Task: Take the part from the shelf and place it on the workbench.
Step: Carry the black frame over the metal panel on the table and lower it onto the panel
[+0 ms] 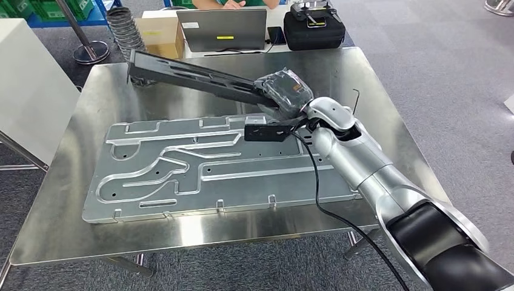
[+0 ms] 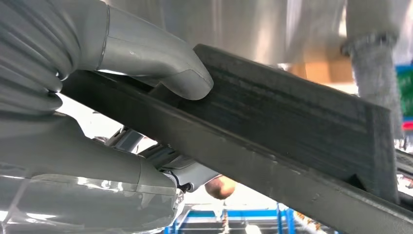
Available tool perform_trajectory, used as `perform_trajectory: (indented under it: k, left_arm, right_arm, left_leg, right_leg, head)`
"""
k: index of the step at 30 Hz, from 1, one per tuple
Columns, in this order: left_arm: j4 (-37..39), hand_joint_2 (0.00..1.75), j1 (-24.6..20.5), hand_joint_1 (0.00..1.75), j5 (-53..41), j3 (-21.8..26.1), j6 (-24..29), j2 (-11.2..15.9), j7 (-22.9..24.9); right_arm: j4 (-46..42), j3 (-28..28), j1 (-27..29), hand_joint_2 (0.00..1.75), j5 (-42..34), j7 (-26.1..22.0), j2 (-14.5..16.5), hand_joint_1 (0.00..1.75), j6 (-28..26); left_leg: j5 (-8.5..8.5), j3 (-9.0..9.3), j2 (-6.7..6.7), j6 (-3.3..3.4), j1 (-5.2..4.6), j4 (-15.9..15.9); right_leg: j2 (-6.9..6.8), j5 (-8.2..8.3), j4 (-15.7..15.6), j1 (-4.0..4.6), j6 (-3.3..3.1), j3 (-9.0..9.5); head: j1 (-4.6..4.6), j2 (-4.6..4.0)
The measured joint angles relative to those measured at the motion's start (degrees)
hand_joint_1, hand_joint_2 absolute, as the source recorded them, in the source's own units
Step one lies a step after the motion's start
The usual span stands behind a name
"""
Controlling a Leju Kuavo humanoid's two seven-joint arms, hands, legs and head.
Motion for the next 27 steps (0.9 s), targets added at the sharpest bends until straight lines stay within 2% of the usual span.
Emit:
perform_trajectory:
  k: [1,2,4,6,7,10,13,14,17,20,21,22,24,25,27]
  left_arm:
    - [0.00,1.75,-0.05,0.00,0.00,0.06,-0.01,0.00,-0.08]
    - [0.00,1.75,-0.07,0.00,-0.01,0.11,-0.02,0.01,-0.11]
    - [0.00,1.75,0.01,0.00,-0.02,0.16,-0.04,0.06,-0.10]
    - [0.00,1.75,0.14,0.00,-0.05,0.18,-0.05,0.12,-0.08]
    - [0.00,1.75,0.18,0.00,-0.07,0.19,-0.07,0.13,-0.08]
    - [0.00,1.75,0.18,0.00,-0.10,0.21,-0.09,0.05,-0.13]
    - [0.00,1.75,0.21,0.00,-0.16,0.21,-0.08,0.00,-0.25]
    - [0.00,1.75,0.22,0.00,-0.17,0.21,-0.08,0.00,-0.27]
    - [0.00,1.75,0.22,0.00,-0.17,0.21,-0.10,0.00,-0.28]
    - [0.00,1.75,0.23,0.00,-0.22,0.21,-0.10,0.01,-0.35]
    - [0.00,1.75,0.24,0.00,-0.28,0.21,-0.11,0.01,-0.40]
    - [0.00,1.75,0.25,0.00,-0.36,0.21,-0.14,0.01,-0.46]
    - [0.00,1.75,0.27,0.00,-0.50,0.21,-0.21,0.00,-0.54]
    - [0.00,1.75,0.28,0.00,-0.56,0.21,-0.24,0.01,-0.54]
    - [0.00,1.75,0.29,0.00,-0.61,0.21,-0.29,0.04,-0.54]
  right_arm:
    - [0.01,0.50,0.44,1.75,0.76,0.16,-0.03,1.75,-0.14]
    - [0.02,0.91,0.82,1.75,1.38,0.33,-0.05,1.75,-0.22]
    - [0.02,1.60,1.20,1.75,2.81,0.77,-0.10,1.75,-0.48]
    - [0.03,2.28,1.19,1.75,4.63,1.33,-0.18,1.75,-0.88]
    - [0.05,2.65,1.22,1.75,5.56,1.63,-0.22,1.75,-1.02]
    - [0.13,3.74,1.58,1.75,7.63,2.46,-0.28,1.75,-1.13]
    - [0.13,4.34,1.74,1.75,8.21,2.80,-0.36,1.75,-1.14]
    - [0.13,4.42,1.75,1.75,8.28,2.81,-0.38,1.75,-1.14]
    - [0.15,4.48,1.84,1.75,8.34,2.84,-0.41,1.75,-1.14]
    - [0.33,4.75,2.45,1.75,8.51,2.92,-0.46,1.75,-1.12]
    - [0.45,4.99,2.80,1.75,8.66,2.94,-0.52,1.75,-1.10]
    - [0.56,5.21,3.08,1.75,8.82,2.99,-0.60,1.75,-1.07]
    - [0.68,5.49,3.24,1.75,9.07,3.10,-0.73,1.75,-0.94]
    - [0.72,5.51,3.21,1.75,9.20,3.17,-0.75,1.75,-0.80]
    - [0.86,5.59,3.29,1.75,9.52,3.29,-0.78,1.75,-0.53]
  left_leg:
    - [0.22,-0.76,0.00,-0.01,0.00,1.18]
    - [1.53,-0.41,0.00,0.04,0.00,0.05]
    - [5.77,2.85,0.06,0.40,-0.01,-7.44]
    - [8.03,5.83,0.10,0.90,-0.05,-13.96]
    - [8.13,6.38,0.08,1.13,-0.09,-15.18]
    - [8.10,6.55,-0.02,1.85,0.00,-15.56]
    - [8.21,6.67,0.14,2.46,0.19,-15.82]
    - [8.19,6.66,0.16,2.54,0.18,-15.82]
    - [8.19,6.65,0.16,2.56,0.17,-15.82]
    - [8.13,6.62,0.15,2.64,0.15,-15.81]
    - [8.11,6.68,0.08,2.64,0.14,-15.80]
    - [8.07,6.75,0.00,2.59,0.14,-15.78]
    - [8.04,6.83,-0.14,2.21,0.04,-15.74]
    - [8.05,6.82,-0.15,1.92,0.00,-15.74]
    - [8.17,6.90,-0.18,1.25,-0.06,-15.97]
  right_leg:
    - [0.03,-0.07,0.02,0.05,-0.01,0.07]
    - [0.07,-0.15,0.07,0.09,0.03,0.15]
    - [0.23,-0.48,0.32,0.15,0.30,0.29]
    - [0.41,-0.93,0.84,0.39,0.76,0.13]
    - [0.46,-1.08,1.00,0.49,1.02,0.00]
    - [0.45,-1.62,1.49,0.48,1.94,-0.15]
    - [0.24,-4.68,6.20,0.23,2.80,-2.13]
    - [0.22,-5.49,7.57,0.18,2.91,-2.77]
    - [0.21,-6.43,9.51,0.12,3.02,-3.71]
    - [0.18,-8.27,15.04,-0.07,3.28,-6.51]
    - [0.13,-7.00,13.85,-0.16,3.21,-6.04]
    - [0.09,-5.06,10.88,-0.20,3.00,-4.68]
    - [0.08,-1.23,2.79,0.05,2.35,-1.02]
    - [0.12,-0.86,1.27,0.25,2.09,-0.38]
    - [0.14,-0.76,0.82,0.42,1.55,-0.36]
  head:
    - [0.01,0.00]
    - [0.00,0.00]
    - [0.00,0.00]
    - [0.01,0.00]
    - [0.01,0.00]
    - [0.01,0.00]
    - [0.01,0.00]
    - [0.01,0.00]
    - [0.01,0.00]
    - [0.01,0.00]
    - [0.01,0.00]
    - [0.01,0.00]
    - [0.01,0.00]
    - [0.01,0.00]
    - [0.01,0.00]
